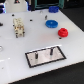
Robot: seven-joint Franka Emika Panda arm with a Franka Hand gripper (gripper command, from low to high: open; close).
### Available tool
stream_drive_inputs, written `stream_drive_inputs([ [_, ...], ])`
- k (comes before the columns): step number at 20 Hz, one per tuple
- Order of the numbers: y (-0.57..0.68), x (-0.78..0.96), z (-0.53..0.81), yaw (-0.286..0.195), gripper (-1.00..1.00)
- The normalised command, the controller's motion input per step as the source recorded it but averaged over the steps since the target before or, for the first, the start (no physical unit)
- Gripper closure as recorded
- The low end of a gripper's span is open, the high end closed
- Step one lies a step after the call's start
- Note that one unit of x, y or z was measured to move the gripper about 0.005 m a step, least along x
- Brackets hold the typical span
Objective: Insert the blue gear onto the right peg, followed by the red gear
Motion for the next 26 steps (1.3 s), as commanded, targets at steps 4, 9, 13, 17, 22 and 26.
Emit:
stream_drive_inputs([
  [4, 0.32, -0.79, -0.14, 0.000, -1.00],
  [9, 0.37, -0.76, -0.16, 0.000, -1.00],
  [13, 0.43, -0.69, -0.26, 0.000, -1.00],
  [17, 0.41, -0.61, -0.36, 0.000, -1.00],
  [22, 0.47, -0.51, -0.39, 0.000, -1.00],
  [26, 0.54, -0.40, -0.42, 0.000, -1.00],
])
